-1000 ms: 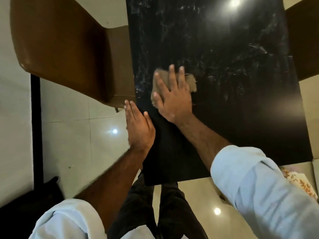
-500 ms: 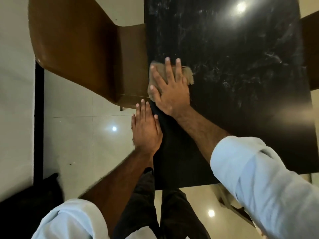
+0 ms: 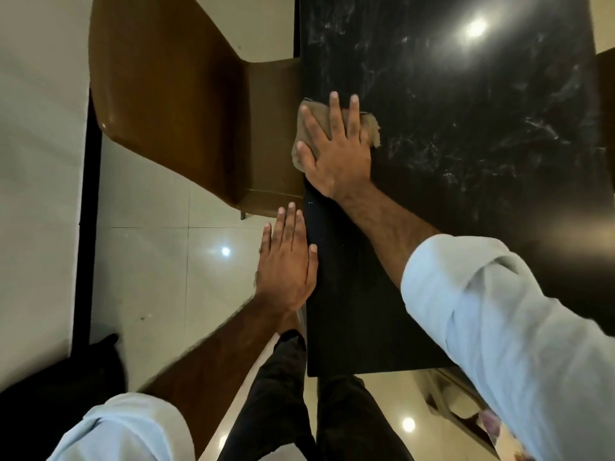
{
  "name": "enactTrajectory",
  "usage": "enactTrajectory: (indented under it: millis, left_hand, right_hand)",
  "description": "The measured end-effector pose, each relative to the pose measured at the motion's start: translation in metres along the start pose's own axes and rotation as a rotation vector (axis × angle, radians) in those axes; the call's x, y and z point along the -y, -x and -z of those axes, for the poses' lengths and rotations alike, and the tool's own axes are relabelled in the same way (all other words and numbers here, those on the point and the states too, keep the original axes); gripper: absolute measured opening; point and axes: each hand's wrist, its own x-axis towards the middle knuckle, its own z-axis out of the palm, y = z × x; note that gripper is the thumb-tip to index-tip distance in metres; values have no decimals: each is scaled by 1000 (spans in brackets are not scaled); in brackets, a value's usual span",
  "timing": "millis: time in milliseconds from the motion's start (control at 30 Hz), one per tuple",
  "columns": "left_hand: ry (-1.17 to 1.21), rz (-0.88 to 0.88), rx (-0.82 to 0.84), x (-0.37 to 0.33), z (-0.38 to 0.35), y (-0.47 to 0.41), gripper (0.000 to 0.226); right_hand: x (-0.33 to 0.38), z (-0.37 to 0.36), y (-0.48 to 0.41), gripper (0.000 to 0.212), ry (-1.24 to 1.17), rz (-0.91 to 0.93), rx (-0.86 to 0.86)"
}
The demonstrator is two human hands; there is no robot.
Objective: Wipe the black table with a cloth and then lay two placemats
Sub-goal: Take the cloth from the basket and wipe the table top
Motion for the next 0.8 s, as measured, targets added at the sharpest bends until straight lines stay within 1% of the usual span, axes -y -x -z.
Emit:
enactTrajectory:
  millis: [67, 167, 233, 300, 367, 433, 500, 567, 667, 733, 800]
  left_hand:
    - [35, -11, -12, 3, 2, -1, 84]
    - [127, -25, -86, 7, 8, -6, 81]
    - [192, 18, -150, 10, 11, -14, 76]
    - [267, 89, -210, 12, 14, -22, 69]
    - [344, 163, -250, 11, 17, -29, 67]
    - [441, 234, -284, 9, 19, -32, 67]
    - [568, 284, -345, 8, 20, -31, 66]
    - [709, 324, -431, 8, 19, -28, 63]
    - [877, 383, -529, 1, 22, -26, 62]
    - [838, 346, -546, -8, 26, -30, 63]
    - [652, 226, -511, -21, 29, -36, 65]
  right_hand:
    - [0, 0, 17, 73, 5, 32, 8]
    - [-12, 1, 88, 72, -20, 86, 53]
    - [-24, 2, 141, 75, -26, 97, 131]
    - [-36, 1, 172, 77, -24, 75, 183]
    - [-43, 0, 163, 75, -27, 19, 162]
    - [-36, -3, 127, 73, -42, -42, 76]
    - [-19, -5, 85, 72, -76, -61, 14]
    - [-3, -5, 64, 74, -85, -19, 16]
    - [2, -7, 98, 76, -76, 117, 59]
    - [-11, -4, 147, 77, -100, 168, 107]
    - [-34, -1, 189, 77, -122, 145, 150]
